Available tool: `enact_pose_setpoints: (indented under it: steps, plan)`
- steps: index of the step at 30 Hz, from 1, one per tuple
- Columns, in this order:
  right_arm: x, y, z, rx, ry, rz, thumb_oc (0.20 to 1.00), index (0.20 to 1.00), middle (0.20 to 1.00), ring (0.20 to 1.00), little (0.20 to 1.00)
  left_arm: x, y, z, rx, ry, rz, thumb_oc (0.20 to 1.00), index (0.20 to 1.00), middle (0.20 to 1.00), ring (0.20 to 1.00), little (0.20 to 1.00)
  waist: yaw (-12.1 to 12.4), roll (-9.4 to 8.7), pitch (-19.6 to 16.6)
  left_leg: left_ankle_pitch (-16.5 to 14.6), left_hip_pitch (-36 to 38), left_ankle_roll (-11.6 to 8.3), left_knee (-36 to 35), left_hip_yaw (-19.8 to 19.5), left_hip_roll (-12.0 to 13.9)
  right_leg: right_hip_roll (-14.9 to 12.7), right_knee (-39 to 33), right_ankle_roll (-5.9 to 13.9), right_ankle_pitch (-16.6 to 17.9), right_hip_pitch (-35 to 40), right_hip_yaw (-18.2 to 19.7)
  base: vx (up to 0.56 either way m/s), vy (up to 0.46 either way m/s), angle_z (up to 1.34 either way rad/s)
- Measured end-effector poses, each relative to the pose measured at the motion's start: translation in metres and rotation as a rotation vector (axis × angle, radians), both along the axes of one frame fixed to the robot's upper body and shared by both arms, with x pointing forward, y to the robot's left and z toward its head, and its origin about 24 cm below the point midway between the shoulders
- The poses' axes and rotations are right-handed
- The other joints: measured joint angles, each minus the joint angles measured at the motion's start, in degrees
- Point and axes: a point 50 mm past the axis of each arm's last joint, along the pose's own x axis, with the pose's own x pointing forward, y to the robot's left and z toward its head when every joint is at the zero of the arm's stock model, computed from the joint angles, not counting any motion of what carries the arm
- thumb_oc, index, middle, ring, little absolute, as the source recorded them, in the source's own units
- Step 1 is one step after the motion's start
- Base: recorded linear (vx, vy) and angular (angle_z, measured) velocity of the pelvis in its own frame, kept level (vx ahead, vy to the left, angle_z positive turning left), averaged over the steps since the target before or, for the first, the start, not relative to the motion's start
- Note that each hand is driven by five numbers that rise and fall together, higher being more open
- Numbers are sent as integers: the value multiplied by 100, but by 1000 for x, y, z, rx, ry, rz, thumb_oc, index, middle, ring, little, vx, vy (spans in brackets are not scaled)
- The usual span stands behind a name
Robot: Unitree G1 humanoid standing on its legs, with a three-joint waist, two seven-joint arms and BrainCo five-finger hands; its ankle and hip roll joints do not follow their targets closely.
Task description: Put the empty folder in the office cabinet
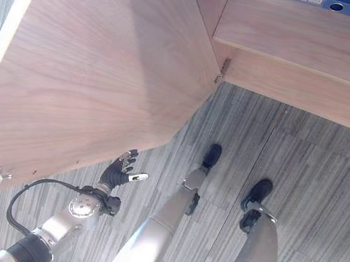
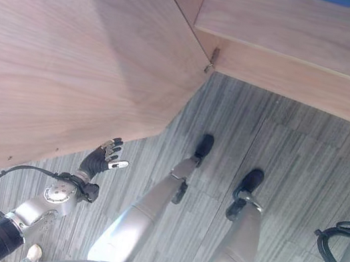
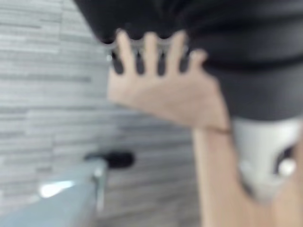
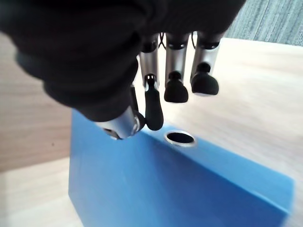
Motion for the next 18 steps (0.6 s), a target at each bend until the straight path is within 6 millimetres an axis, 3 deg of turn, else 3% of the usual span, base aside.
enact_pose_setpoints:
  steps: [3, 4, 18]
  plan:
    - [3, 4, 1, -47, 17, 11, 200, 200, 200, 200, 200, 0, 0, 0, 0, 1, -1, 1000, 1000, 1000, 1000, 1000, 19, 0, 0, 0, 0, -1, -7, -1, 0, 0, -1, 0, 0, -2, -1, 0, 0, 0]
    - [5, 6, 5, -123, 36, 37, 200, 200, 200, 200, 200, -1, -1, 0, -6, 1, -17, 1000, 1000, 1000, 1000, 1000, 135, 0, 0, 7, -4, -10, -64, 0, -1, -6, -4, -2, -2, -35, 0, 0, 0, 0]
    - [11, 16, 16, -205, -21, 116, 200, 200, 200, 200, 200, -1, -2, 0, -14, 2, -41, 1000, 1000, 1000, 1000, 1000, 445, 3, -2, 46, -14, -51, -120, -44, -7, -23, 79, -58, -60, -101, -21, 0, 0, 1]
